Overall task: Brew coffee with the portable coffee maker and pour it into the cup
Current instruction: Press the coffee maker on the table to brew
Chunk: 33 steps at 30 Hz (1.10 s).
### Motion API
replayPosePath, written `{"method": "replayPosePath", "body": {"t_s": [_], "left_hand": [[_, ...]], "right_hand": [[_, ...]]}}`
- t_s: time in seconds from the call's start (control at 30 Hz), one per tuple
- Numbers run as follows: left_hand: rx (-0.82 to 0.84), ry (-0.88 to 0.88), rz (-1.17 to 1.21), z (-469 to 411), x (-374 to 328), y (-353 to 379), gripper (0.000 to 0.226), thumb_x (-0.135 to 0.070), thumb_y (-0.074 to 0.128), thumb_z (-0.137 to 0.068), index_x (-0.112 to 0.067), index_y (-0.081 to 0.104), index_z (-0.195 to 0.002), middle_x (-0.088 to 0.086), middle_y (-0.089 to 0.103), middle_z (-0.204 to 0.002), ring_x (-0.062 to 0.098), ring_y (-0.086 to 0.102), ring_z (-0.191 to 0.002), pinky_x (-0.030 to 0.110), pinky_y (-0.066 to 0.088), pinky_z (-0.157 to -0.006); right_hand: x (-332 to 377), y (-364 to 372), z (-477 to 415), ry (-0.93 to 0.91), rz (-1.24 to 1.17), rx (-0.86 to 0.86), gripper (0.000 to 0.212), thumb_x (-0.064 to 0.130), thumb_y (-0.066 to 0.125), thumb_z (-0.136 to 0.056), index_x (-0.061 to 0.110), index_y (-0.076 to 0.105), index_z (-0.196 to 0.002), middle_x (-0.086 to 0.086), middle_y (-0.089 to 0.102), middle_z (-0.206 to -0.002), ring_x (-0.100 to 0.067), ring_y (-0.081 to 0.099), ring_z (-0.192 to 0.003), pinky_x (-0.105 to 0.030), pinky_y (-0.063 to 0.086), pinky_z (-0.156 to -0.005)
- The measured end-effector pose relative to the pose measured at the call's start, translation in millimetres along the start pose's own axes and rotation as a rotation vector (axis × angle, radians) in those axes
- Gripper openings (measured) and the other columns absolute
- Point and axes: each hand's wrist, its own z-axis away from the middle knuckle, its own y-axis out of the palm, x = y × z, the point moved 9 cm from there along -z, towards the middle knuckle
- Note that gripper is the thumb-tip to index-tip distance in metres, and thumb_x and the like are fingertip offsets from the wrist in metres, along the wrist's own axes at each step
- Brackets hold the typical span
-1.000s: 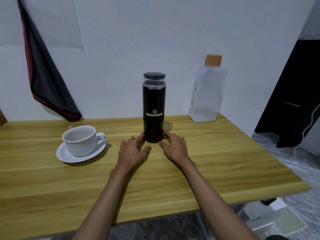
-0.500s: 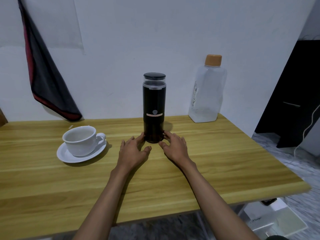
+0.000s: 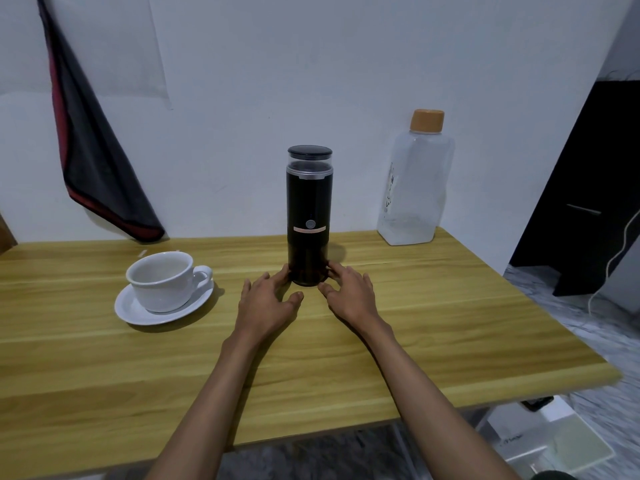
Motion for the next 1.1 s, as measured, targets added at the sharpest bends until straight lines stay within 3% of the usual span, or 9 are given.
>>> {"method": "replayPosePath", "body": {"t_s": [1.1], "left_hand": [[-0.002, 0.004, -0.008, 0.9, 0.0, -0.6, 0.069, -0.040, 0.061, -0.093, -0.031, 0.031, -0.155, -0.010, 0.057, -0.142, 0.021, 0.025, -0.150, 0.048, 0.005, -0.123]], "right_hand": [[2.2, -2.6, 2.9, 0.003, -0.021, 0.004, 0.051, 0.031, 0.058, -0.098, 0.029, 0.043, -0.147, 0.005, 0.059, -0.138, -0.019, 0.035, -0.143, -0.045, 0.005, -0.123]]}}
